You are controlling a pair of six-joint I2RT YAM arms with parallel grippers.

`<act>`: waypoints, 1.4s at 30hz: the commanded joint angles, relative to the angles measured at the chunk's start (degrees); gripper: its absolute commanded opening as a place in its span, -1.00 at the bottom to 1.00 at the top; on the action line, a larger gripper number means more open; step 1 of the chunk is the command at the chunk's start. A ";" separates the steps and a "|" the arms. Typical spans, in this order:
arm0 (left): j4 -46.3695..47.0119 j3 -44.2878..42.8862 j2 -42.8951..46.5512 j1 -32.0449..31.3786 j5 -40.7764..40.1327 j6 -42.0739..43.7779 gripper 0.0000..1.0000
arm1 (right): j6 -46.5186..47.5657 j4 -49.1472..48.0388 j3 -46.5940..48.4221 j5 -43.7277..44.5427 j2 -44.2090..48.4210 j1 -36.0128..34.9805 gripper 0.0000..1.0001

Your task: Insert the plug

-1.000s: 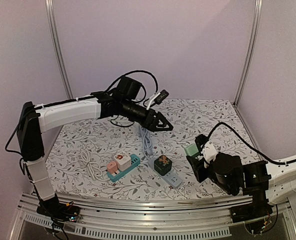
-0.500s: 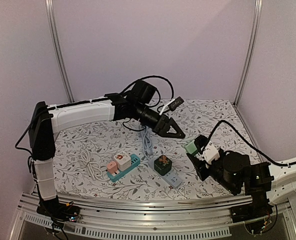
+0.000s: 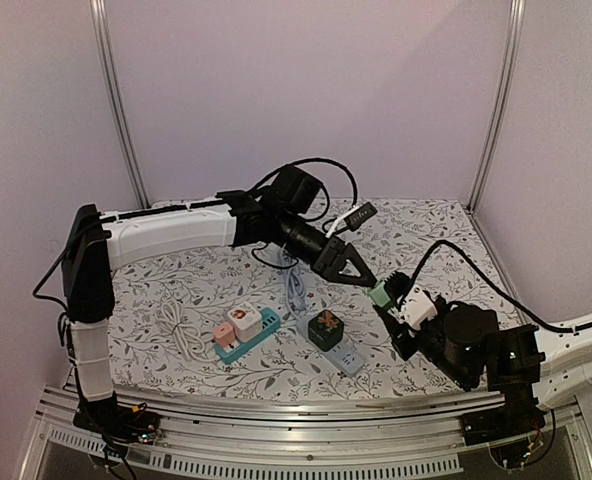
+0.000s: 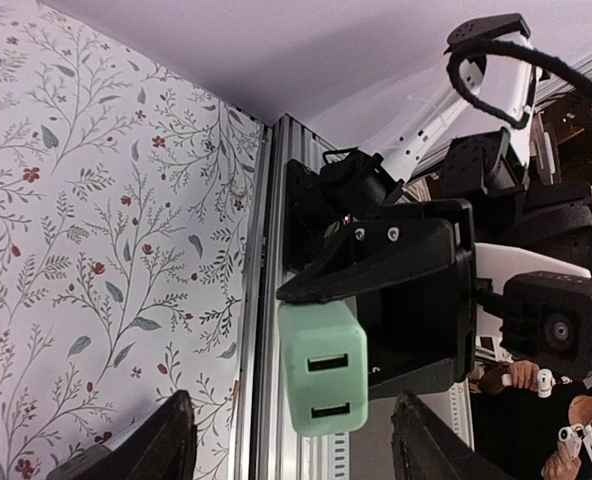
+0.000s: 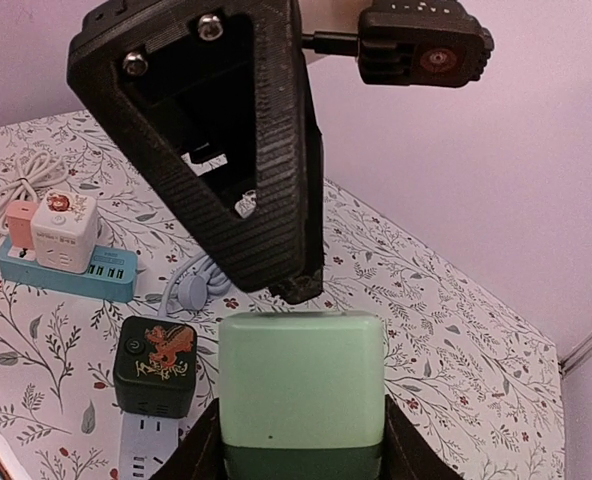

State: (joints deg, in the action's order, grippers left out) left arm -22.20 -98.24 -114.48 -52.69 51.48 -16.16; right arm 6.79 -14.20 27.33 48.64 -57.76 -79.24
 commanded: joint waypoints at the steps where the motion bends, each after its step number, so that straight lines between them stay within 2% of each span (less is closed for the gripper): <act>1: -1.54 -1.79 -0.61 -1.55 0.68 -0.06 0.31 | 0.91 -1.09 0.05 1.28 -0.92 -0.33 -1.00; 16: -6.22 -5.61 -3.90 -2.60 -2.74 1.43 0.18 | 2.06 -1.01 1.15 2.15 -2.89 -0.40 -1.00; 26: -7.99 -6.50 -5.04 -3.10 -1.94 2.99 -0.02 | 2.10 -0.83 1.36 3.11 -2.69 -0.38 -1.00; 42: -10.45 -9.84 -7.33 -4.25 -2.44 4.07 -0.22 | 1.76 -0.83 1.50 3.37 -3.24 -0.35 -1.00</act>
State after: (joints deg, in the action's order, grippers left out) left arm -31.09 -106.48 -120.73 -55.86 49.63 -13.10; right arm 9.06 -14.15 27.46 50.76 -60.53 -79.24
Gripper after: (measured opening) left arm 0.405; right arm 0.416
